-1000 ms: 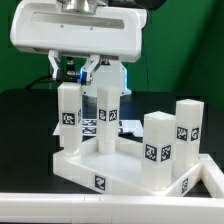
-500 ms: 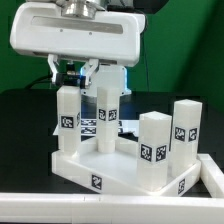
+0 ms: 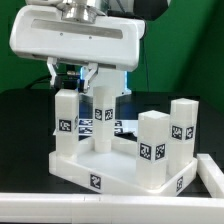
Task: Assemble desk
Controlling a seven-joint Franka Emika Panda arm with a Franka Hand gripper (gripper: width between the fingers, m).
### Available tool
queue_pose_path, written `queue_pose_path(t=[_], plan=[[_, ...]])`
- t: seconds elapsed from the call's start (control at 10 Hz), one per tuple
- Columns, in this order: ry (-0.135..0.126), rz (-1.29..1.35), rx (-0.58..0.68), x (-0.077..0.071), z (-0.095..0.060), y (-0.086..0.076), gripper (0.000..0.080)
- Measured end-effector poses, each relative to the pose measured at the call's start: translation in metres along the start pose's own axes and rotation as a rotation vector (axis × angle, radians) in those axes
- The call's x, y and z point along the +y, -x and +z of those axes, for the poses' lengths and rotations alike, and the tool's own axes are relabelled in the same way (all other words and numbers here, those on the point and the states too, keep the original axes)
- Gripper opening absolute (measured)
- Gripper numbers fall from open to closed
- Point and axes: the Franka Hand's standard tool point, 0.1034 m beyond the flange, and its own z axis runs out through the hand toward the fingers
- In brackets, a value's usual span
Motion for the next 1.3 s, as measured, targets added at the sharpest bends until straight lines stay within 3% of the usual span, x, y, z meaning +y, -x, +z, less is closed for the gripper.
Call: queue_pose_path(t=[0.1, 0.3, 0.4, 0.7, 1.0, 1.3], plan=[[0.0, 0.0, -0.002, 0.0, 0.0, 0.0, 0.0281], [0.0, 0.0, -0.002, 0.0, 0.0, 0.0, 0.0551], [0.0, 0.0, -0.002, 0.0, 0.0, 0.0, 0.0622], [-0.002, -0.002, -0.005, 0.003, -0.002, -0.002, 0.0643], [-0.035, 0.018, -0.023, 0.003, -0.018, -0.012, 0.0649], [-0.047, 0.022, -0.05, 0.002, -0.019, -0.012, 0.0649]])
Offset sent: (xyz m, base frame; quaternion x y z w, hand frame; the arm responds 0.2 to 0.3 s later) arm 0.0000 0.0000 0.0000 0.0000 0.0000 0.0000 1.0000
